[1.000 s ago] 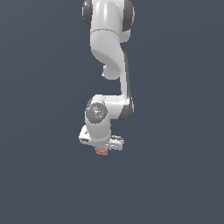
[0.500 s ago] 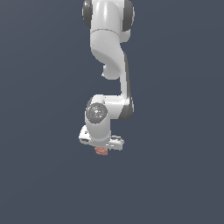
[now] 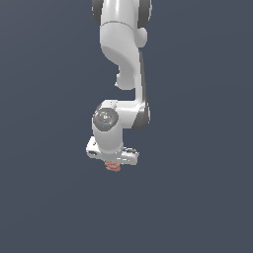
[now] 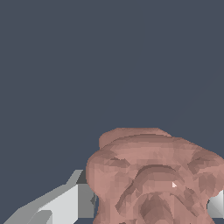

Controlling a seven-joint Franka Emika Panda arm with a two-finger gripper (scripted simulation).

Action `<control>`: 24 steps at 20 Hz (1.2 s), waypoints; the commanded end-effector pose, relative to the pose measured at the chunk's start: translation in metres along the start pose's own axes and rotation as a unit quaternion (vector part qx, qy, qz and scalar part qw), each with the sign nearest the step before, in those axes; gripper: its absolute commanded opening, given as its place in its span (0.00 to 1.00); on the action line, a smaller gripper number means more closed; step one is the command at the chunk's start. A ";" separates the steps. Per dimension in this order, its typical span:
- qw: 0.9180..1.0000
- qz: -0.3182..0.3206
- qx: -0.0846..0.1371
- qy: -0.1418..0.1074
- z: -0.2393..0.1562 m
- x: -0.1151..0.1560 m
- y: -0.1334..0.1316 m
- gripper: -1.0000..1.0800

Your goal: Pick up the object and move it to a goal position.

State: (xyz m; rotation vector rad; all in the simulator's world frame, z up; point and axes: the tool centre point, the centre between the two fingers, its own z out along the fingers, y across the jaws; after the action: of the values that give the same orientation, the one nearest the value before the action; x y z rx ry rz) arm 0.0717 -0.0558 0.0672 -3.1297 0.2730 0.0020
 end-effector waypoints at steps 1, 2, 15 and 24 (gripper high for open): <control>1.000 0.000 0.000 0.001 -0.014 -0.004 0.005 0.00; 1.000 0.000 0.000 0.001 -0.021 -0.005 0.007 0.00; 1.000 0.000 0.001 0.001 -0.151 -0.042 0.049 0.00; 1.000 0.000 0.001 0.001 -0.252 -0.067 0.082 0.00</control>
State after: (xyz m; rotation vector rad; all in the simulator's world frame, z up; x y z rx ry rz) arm -0.0027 -0.1205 0.3027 -3.1285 0.2743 -0.0013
